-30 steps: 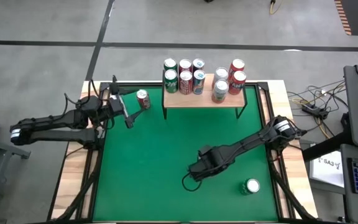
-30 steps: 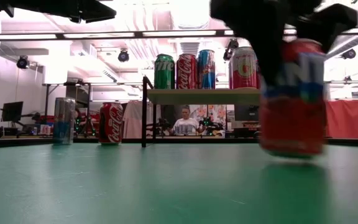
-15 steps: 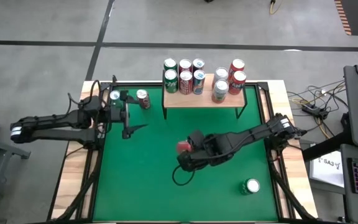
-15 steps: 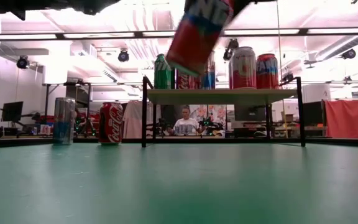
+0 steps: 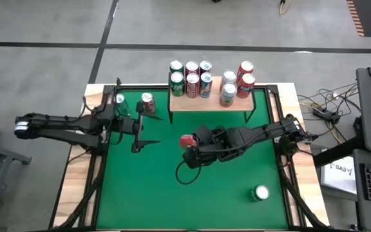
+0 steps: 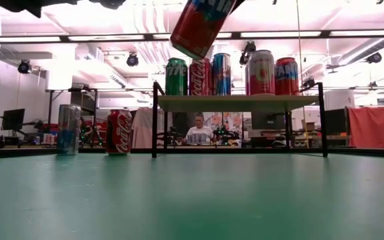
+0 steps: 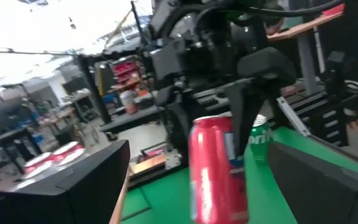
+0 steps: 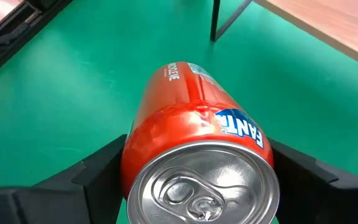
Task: Place canned beverage on shelf
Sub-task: Put the red soda can aligned with the red soda can on the shelf
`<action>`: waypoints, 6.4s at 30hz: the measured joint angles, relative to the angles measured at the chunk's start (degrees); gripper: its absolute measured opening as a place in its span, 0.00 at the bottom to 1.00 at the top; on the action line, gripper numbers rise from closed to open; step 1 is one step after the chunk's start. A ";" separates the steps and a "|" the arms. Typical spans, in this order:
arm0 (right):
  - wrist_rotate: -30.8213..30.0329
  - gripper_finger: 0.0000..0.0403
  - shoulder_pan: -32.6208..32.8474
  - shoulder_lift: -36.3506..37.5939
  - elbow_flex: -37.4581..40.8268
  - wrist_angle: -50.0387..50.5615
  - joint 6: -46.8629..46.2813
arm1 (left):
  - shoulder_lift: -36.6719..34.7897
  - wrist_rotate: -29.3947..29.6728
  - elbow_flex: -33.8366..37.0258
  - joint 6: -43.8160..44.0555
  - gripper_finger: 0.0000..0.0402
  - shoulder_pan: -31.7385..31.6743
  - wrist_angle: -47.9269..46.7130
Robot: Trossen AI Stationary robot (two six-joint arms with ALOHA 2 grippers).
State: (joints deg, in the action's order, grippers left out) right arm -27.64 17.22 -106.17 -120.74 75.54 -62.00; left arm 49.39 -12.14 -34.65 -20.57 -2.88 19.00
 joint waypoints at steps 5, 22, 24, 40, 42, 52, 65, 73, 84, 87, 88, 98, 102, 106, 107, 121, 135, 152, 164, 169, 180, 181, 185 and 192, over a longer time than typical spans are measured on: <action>0.11 0.73 -0.75 0.00 -0.88 1.50 2.95 | 6.15 1.46 -2.46 0.20 0.90 2.52 0.91; -0.52 0.73 -1.02 0.04 -4.71 9.50 4.55 | 29.51 18.21 -13.40 2.24 0.90 7.97 1.58; -0.55 0.73 -1.01 0.04 -4.71 9.47 4.54 | 31.40 19.45 -14.32 2.27 0.90 8.11 1.49; -0.39 0.73 -0.99 0.04 -4.66 9.59 2.10 | 39.22 19.98 -19.00 3.93 0.90 8.16 2.11; -0.32 0.73 -0.99 0.04 -4.66 9.50 2.49 | 39.27 19.99 -19.00 4.20 0.88 8.26 2.61; 0.59 0.79 -1.01 0.02 -4.66 9.37 3.17 | 39.19 20.63 -18.98 4.65 0.70 8.31 2.79; 0.22 0.87 -0.95 2.80 -4.66 8.19 2.59 | 38.97 20.65 -18.07 3.72 0.70 8.31 6.76; -9.69 0.87 2.13 7.76 -4.66 4.98 6.24 | 37.64 19.93 -13.70 3.55 0.70 8.46 15.67; -34.36 0.87 17.60 10.81 -3.58 5.13 13.66 | 27.34 18.91 -5.63 7.71 0.70 8.74 26.15; -40.72 0.87 21.07 9.56 -1.86 4.96 14.71 | 25.02 18.95 -2.43 9.64 0.70 9.20 31.16; -42.26 0.87 22.04 9.08 -1.12 4.94 14.66 | 24.49 18.93 -1.34 10.19 0.70 9.32 33.76; -47.21 0.87 23.65 4.03 3.55 -0.16 13.00 | 27.83 19.23 3.20 15.42 0.70 10.36 52.06; -47.33 0.87 22.47 2.69 3.53 -2.08 13.14 | 31.76 19.28 1.53 15.65 0.70 10.45 53.62; -47.58 0.87 21.13 2.18 3.49 -7.36 15.58 | 36.30 19.27 0.43 16.75 0.70 10.67 57.50; -47.56 0.87 20.63 2.04 3.49 -9.00 16.90 | 37.28 19.28 0.36 16.89 0.70 10.82 58.48; -41.10 0.87 14.98 1.92 3.63 -22.52 30.55 | 42.07 20.74 -2.06 18.37 0.70 11.48 59.48; -39.35 0.87 9.80 1.91 7.51 -28.91 36.19 | 41.76 20.83 -2.06 18.17 0.70 12.07 59.00; -36.85 0.71 7.10 1.90 9.48 -35.42 39.51 | 41.74 20.86 -2.02 17.97 0.71 12.05 58.78; -36.47 0.71 7.48 6.17 7.92 -30.28 37.10 | 41.57 20.65 -2.01 17.87 0.97 11.98 58.94; -36.82 0.71 7.48 11.05 7.88 -17.75 29.14 | 41.19 20.68 -1.55 16.25 0.95 11.98 58.83; -38.22 0.71 6.95 23.91 16.14 -0.43 21.05 | 33.53 20.81 0.32 13.01 0.94 11.66 54.01; -38.02 0.71 6.95 25.38 18.17 -0.64 20.78 | 32.47 20.85 0.50 12.56 0.94 11.61 53.05; -37.80 0.71 6.75 32.01 27.02 -0.96 17.60 | 28.04 20.83 1.37 11.43 0.94 11.34 49.67; -37.83 0.71 6.77 43.03 43.74 -12.52 17.52 | 19.76 20.86 4.31 8.66 0.94 9.89 45.80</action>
State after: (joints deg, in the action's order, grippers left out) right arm -65.47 23.99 -63.14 -77.00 63.02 -44.47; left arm 69.15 8.72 -30.34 -11.91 7.01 64.80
